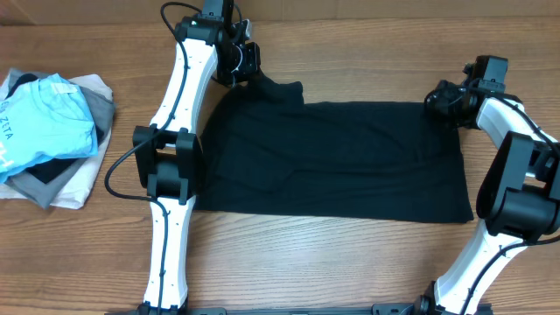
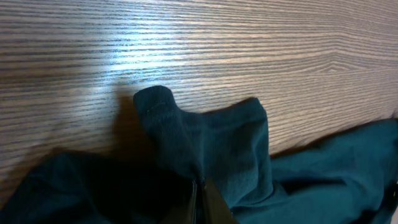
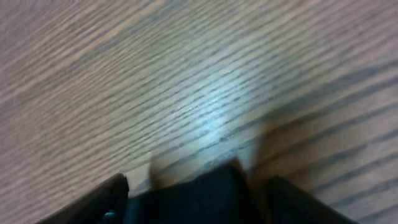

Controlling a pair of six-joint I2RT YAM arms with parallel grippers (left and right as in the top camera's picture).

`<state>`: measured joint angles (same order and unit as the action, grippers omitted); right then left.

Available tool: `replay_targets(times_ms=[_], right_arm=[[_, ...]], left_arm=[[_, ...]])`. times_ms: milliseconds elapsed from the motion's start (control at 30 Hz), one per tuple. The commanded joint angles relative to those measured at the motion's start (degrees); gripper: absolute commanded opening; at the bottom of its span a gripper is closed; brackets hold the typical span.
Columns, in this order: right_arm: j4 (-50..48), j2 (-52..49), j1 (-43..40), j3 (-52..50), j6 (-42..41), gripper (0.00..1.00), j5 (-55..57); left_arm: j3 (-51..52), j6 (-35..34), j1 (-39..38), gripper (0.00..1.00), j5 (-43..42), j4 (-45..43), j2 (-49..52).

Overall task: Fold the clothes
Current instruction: 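Move both grippers to the shirt's back edge and grasp it, then fold the back edge forward with both grippers into a long strip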

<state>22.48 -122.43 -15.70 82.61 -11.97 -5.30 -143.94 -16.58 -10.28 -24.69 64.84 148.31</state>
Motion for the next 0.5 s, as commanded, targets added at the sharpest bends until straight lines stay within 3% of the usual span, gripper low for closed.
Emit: replay_targets(times_ms=[0, 33, 100, 167, 467], right_arm=[[-0.33, -1.11, -0.04, 1.25, -0.26, 0.46, 0.74], [-0.35, -1.11, -0.04, 1.25, -0.26, 0.3, 0.74], [-0.33, -1.11, -0.07, 1.27, -0.28, 0.12, 0.79], [0.76, -1.11, -0.17, 1.33, -1.33, 0.04, 2.29], [18.34, 1.03, -0.22, 10.34, -1.79, 0.04, 7.32]], left_arm=[[-1.53, -0.15, 0.13, 0.04, -0.48, 0.17, -0.48], [-1.53, -0.15, 0.13, 0.04, -0.46, 0.33, -0.48], [-1.53, -0.15, 0.13, 0.04, -0.48, 0.5, -0.48], [-1.53, 0.11, 0.13, 0.04, -0.98, 0.83, -0.55], [-1.53, 2.54, 2.54, 0.04, -4.98, 10.62, -7.37]])
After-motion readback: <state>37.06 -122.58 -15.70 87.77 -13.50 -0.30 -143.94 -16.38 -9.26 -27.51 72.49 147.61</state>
